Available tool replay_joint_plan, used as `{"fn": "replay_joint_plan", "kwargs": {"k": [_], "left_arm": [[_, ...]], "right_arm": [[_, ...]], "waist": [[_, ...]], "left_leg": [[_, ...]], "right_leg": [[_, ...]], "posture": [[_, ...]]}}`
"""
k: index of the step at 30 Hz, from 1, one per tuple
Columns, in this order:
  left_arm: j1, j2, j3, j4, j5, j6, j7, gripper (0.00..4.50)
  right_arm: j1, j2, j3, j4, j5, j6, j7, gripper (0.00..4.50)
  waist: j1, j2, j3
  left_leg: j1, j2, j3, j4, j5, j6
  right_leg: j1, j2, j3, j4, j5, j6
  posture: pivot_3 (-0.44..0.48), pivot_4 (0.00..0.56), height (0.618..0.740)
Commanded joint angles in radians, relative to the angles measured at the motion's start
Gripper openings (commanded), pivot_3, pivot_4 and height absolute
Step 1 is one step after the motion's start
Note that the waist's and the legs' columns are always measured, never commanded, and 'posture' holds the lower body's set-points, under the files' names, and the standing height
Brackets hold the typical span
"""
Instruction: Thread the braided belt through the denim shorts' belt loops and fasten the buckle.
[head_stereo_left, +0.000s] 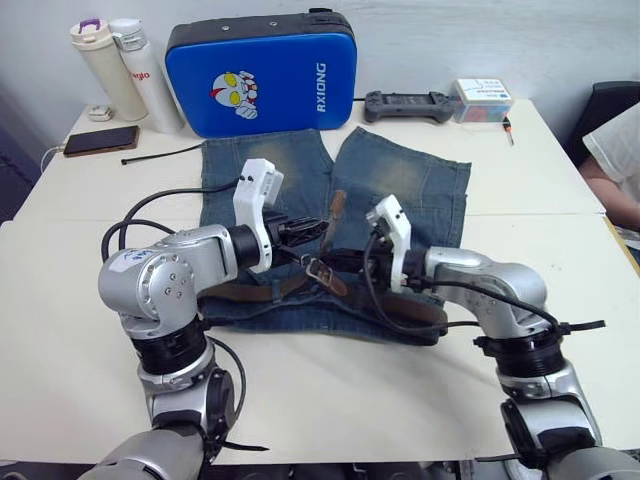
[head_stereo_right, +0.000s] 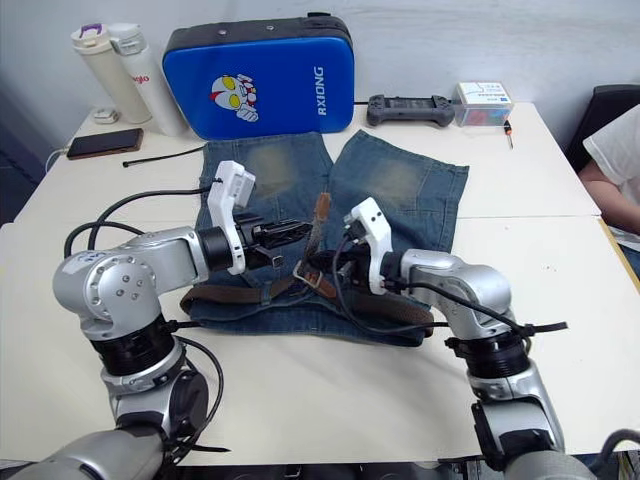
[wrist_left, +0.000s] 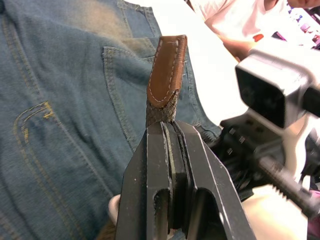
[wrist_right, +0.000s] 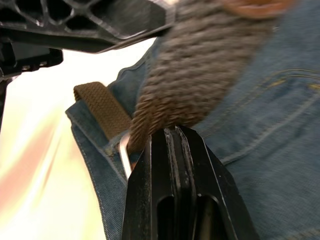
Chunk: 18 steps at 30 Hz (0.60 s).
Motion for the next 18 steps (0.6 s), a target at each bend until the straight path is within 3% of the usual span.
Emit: {"fn": "replay_joint_plan", "kwargs": {"k": [1,10,13,18], "left_arm": [[-0.005,-0.033,0.062,-0.039,-0.04,-0.006,0.029,0.0],[-0.003,-0.126,0.167,-0.058,-0.113,-0.006,0.108,0.0],[0.003,-0.154,0.249,-0.066,-0.14,-0.006,0.148,0.0],[0.042,-0.134,0.346,-0.072,-0.184,-0.006,0.188,0.0]], "right_arm": [[0.011,0.005,0.07,-0.001,-0.053,-0.035,0.048,0.06],[0.027,0.018,0.192,0.084,-0.203,-0.097,0.075,0.06],[0.032,0.017,0.245,0.096,-0.256,-0.109,0.085,0.06],[0.037,0.027,0.222,0.055,-0.257,-0.12,0.106,0.06]], "waist": [[0.0,0.0,0.0],[-0.001,0.0,0.0],[-0.004,0.0,0.0],[-0.004,-0.001,-0.001]], "left_leg": [[0.0,0.0,0.0,0.0,0.0,0.0],[0.0,0.0,0.0,0.0,0.0,-0.001],[0.001,0.0,0.0,0.0,0.0,-0.001],[0.006,0.0,0.001,-0.001,-0.001,-0.003]], "right_leg": [[0.0,0.0,0.0,0.0,0.0,0.0],[0.0,0.0,0.0,0.001,0.0,0.0],[0.0,0.0,0.0,0.001,0.0,0.0],[0.003,0.001,0.0,-0.001,0.0,0.0]], "posture": [[0.0,0.15,0.74],[0.0,0.15,0.74],[0.0,0.15,0.74],[0.0,0.15,0.74]]}}
